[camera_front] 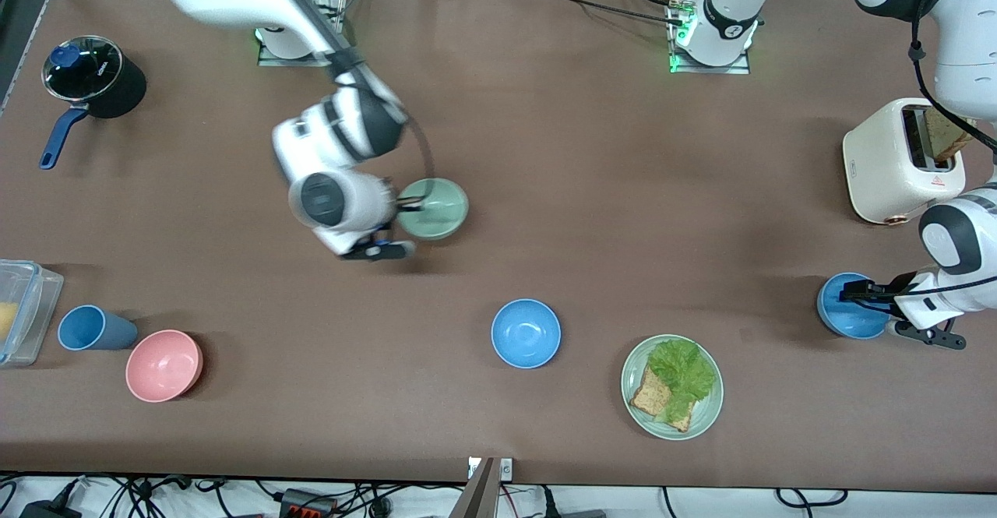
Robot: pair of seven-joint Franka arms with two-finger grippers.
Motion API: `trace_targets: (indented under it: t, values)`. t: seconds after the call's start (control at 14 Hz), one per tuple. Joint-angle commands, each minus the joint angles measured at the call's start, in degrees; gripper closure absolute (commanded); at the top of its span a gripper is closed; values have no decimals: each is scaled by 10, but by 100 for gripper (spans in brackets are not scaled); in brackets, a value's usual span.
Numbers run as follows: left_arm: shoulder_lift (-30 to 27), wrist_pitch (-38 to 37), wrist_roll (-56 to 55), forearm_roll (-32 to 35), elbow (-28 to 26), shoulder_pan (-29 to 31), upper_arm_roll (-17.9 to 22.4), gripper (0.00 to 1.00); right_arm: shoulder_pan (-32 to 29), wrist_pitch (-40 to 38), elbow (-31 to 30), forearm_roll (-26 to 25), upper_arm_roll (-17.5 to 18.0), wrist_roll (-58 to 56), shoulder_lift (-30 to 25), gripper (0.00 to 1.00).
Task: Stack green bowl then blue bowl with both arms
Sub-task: 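Slide the green bowl with the right gripper while the left gripper grasps the blue bowl, then release the green bowl with the right gripper while the left gripper carries the blue bowl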
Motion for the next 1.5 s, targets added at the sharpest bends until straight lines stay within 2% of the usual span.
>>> trace_targets:
  t: [0.0,0.07,0.21,0.43,0.5,0.57,0.64,0.79,0.93,1.07,1.21,1.43]
  values:
    - [9,-1,2,-9,19,1,-1,1,49,0,56,24,-5,57,55,100]
    - [9,-1,0,-10,19,-1,-1,11,64,9,66,35,-5,80,67,100]
    - [8,-3,1,-10,20,-1,-1,45,73,29,67,52,-5,106,82,100]
    - [5,-10,2,-5,21,-4,-1,75,86,31,67,79,-5,107,93,100]
    - [3,-11,3,-3,21,-4,-1,84,86,31,67,87,-5,108,98,72]
    - [0,-19,3,0,22,-5,-3,92,84,31,67,90,-6,125,97,1]
    - [0,-45,3,4,34,-6,-4,99,84,29,73,90,-6,164,91,0]
    - [1,-96,6,-6,77,-7,-3,99,80,19,119,84,-6,217,79,0]
    - [-4,-133,11,-48,83,0,-11,100,66,-47,162,75,-17,215,50,0]
    - [-19,-162,54,-57,83,-4,-16,100,49,-106,226,33,-32,210,48,0]
    - [-50,-208,56,-59,77,-4,-44,100,16,-157,292,8,-33,182,48,0]
    - [-94,-267,-29,-60,67,-4,-98,100,-41,-161,306,-14,-35,125,34,0]
